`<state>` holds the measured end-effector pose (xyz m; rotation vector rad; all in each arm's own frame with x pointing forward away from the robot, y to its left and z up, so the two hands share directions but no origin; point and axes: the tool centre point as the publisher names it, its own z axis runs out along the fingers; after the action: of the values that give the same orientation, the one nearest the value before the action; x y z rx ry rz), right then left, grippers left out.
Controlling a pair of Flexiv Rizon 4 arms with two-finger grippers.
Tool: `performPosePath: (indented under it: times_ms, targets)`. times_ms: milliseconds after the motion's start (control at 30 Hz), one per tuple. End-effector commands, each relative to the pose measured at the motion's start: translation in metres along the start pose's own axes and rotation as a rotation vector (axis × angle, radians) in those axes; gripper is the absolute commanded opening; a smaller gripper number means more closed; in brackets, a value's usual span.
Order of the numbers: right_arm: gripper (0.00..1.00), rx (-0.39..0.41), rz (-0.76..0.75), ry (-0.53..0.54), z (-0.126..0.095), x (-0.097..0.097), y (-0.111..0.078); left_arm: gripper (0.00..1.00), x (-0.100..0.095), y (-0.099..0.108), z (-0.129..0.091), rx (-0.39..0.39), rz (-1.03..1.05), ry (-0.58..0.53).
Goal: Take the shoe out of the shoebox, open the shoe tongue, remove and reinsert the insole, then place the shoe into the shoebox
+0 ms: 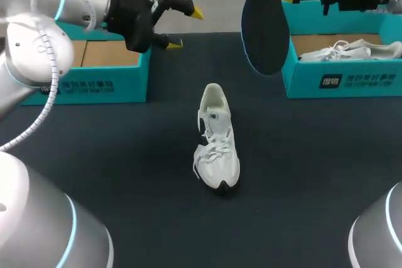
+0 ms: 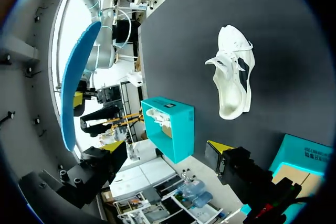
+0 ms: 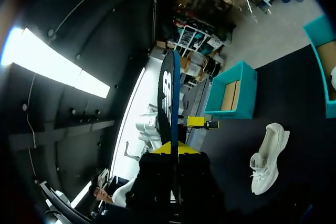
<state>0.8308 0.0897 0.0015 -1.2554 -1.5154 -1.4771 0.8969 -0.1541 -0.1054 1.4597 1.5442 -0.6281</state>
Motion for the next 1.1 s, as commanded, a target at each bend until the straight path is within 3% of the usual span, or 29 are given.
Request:
performPosePath:
  times_ms: [33,333,667,1100]
  targets:
    - [0.00,0.029,0.024,-0.007,0.007,-0.010,0.010,1.00,-0.002,-0.005,-0.003,-0.001,0.004,-0.126]
    - [0.00,0.044,0.143,-0.040,0.021,-0.030,0.028,1.00,-0.024,-0.015,-0.002,-0.012,0.017,-0.307]
    - [0.00,0.117,0.228,-0.109,0.050,-0.043,0.036,1.00,-0.041,-0.021,0.010,0.018,0.057,-0.473]
    - [0.00,0.111,0.261,-0.162,0.082,-0.063,0.035,1.00,-0.055,-0.034,0.017,0.022,0.023,-0.545]
